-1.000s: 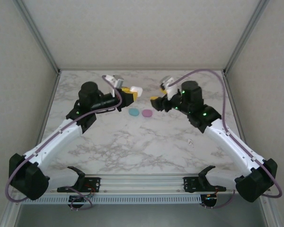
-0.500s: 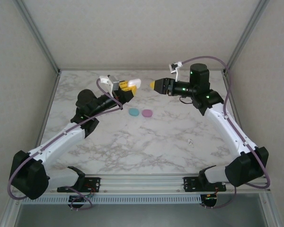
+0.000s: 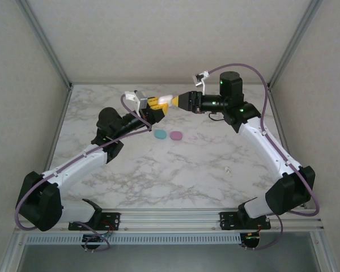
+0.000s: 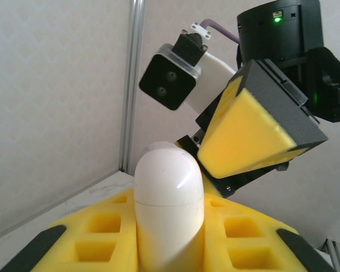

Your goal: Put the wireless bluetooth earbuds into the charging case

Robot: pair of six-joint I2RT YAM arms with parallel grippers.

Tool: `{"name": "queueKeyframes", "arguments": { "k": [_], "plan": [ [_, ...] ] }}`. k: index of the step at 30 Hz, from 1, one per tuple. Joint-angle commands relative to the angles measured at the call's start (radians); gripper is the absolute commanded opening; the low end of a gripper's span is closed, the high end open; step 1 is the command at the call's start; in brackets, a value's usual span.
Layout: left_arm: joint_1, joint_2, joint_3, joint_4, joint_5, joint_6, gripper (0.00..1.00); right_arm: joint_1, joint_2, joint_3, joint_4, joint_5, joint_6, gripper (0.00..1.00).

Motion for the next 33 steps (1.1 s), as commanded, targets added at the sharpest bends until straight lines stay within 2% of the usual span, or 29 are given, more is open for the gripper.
{"name": "queueKeyframes", "arguments": {
  "k": [1,22,27,29,33],
  "plan": [
    [-0.009,0.006,0.019,0.073,0.031,-0.032,0.0,0.009,0.016,0.047,-0.008,-0.011,0.001,0.63],
    [-0.009,0.001,0.019,0.067,0.063,-0.038,0.0,0.009,0.073,0.101,-0.016,0.104,0.026,0.62],
    [-0.009,-0.012,0.013,0.03,0.021,-0.008,0.0,0.007,0.049,0.084,0.025,0.073,0.033,0.65],
    [-0.009,-0.02,0.014,0.012,0.008,0.015,0.0,0.004,0.065,0.103,0.008,0.018,0.065,0.66],
    [-0.009,-0.029,0.019,-0.018,-0.012,0.07,0.0,0.004,0.11,0.152,-0.066,-0.067,0.237,0.69]
  ]
}}
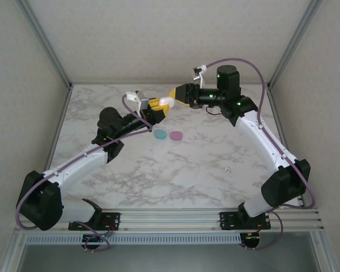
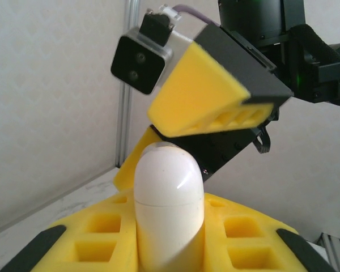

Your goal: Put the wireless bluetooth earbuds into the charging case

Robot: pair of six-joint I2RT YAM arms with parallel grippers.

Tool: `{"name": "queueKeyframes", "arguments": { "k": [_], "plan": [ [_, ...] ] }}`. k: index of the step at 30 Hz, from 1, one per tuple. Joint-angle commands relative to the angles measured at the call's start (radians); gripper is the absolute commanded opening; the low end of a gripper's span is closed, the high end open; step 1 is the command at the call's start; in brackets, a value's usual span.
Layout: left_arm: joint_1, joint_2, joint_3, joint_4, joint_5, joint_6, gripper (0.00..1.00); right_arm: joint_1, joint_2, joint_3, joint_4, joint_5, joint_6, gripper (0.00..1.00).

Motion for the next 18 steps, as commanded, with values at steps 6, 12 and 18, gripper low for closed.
{"name": "queueKeyframes", "arguments": {
  "k": [6,12,18],
  "plan": [
    [-0.009,0.003,0.056,0.003,-0.049,0.099,0.01,0.01,0.055,-0.01,0.018,-0.121,0.375,0.69],
    [-0.01,0.029,0.074,0.003,-0.046,0.116,0.02,0.022,0.038,-0.113,0.278,-0.108,0.585,0.68],
    [-0.015,0.037,0.081,-0.02,-0.043,0.128,0.04,0.04,0.036,-0.14,0.348,-0.061,0.677,0.64]
  ]
}}
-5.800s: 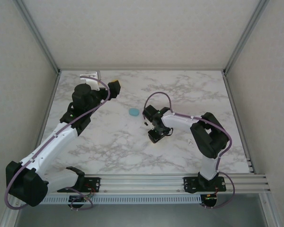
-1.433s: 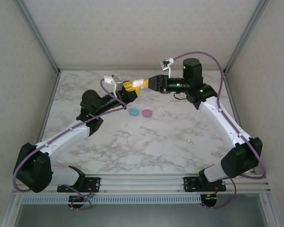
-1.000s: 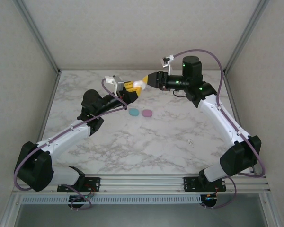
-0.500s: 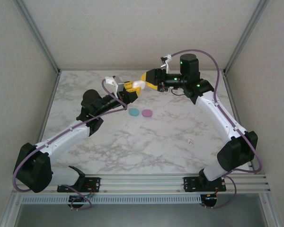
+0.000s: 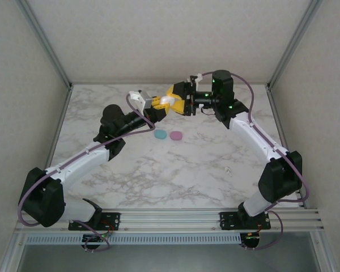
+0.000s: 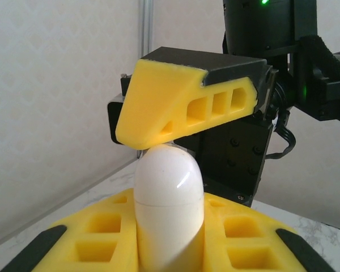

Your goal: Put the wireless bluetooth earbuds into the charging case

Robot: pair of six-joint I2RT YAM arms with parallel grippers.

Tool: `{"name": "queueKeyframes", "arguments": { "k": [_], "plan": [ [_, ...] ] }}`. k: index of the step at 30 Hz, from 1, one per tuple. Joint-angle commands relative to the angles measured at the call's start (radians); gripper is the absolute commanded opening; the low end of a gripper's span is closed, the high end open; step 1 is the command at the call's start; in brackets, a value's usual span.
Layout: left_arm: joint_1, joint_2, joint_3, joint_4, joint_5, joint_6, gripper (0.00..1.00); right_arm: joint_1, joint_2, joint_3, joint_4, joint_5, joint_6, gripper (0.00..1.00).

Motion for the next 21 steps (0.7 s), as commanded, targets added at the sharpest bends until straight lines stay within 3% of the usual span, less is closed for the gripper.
{"name": "queueKeyframes", "arguments": {
  "k": [1,9,21],
  "plan": [
    [-0.015,0.001,0.052,0.024,-0.003,0.028,0.04,0.027,-0.011,-0.012,0.057,0.016,0.08,0.63],
    [-0.018,0.002,0.062,-0.05,0.0,0.057,0.07,0.032,-0.055,0.041,-0.188,0.11,-0.121,0.53],
    [-0.017,0.009,0.084,-0.095,0.011,0.058,0.09,0.059,-0.049,0.106,-0.349,0.17,-0.282,0.56]
  ]
}}
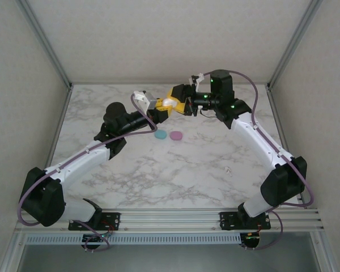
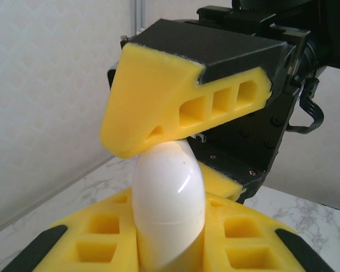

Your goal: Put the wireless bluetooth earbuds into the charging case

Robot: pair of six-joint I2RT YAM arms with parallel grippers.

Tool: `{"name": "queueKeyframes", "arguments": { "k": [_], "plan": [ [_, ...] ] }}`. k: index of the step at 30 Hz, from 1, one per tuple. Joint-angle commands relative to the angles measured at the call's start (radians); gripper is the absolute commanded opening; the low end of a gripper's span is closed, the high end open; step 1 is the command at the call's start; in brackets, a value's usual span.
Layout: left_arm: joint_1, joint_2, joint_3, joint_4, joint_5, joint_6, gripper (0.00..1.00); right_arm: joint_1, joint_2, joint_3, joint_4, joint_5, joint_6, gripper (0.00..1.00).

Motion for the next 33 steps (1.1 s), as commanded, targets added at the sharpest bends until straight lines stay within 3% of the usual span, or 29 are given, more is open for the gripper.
{"name": "queueKeyframes", "arguments": {
  "k": [1,7,11,16,22,33],
  "plan": [
    [-0.005,0.004,0.047,0.019,-0.005,0.001,0.08,0.026,-0.009,0.036,-0.107,0.009,-0.109,0.57],
    [-0.003,-0.004,0.015,0.092,-0.016,-0.043,0.03,0.019,-0.056,0.106,-0.298,0.19,-0.4,0.71],
    [-0.002,-0.013,-0.005,0.14,-0.013,-0.086,0.01,0.006,-0.133,0.059,-0.294,0.311,-0.628,0.73],
    [-0.002,-0.018,-0.016,0.177,-0.012,-0.125,0.0,0.003,-0.198,-0.004,-0.281,0.251,-0.857,0.73],
    [-0.002,-0.015,-0.008,0.183,0.021,-0.142,0.0,0.003,-0.148,0.058,-0.349,0.207,-0.863,0.71],
    [-0.002,-0.024,0.005,0.14,0.06,-0.126,0.0,0.004,-0.124,0.051,-0.214,0.163,-0.766,0.7]
  ]
}}
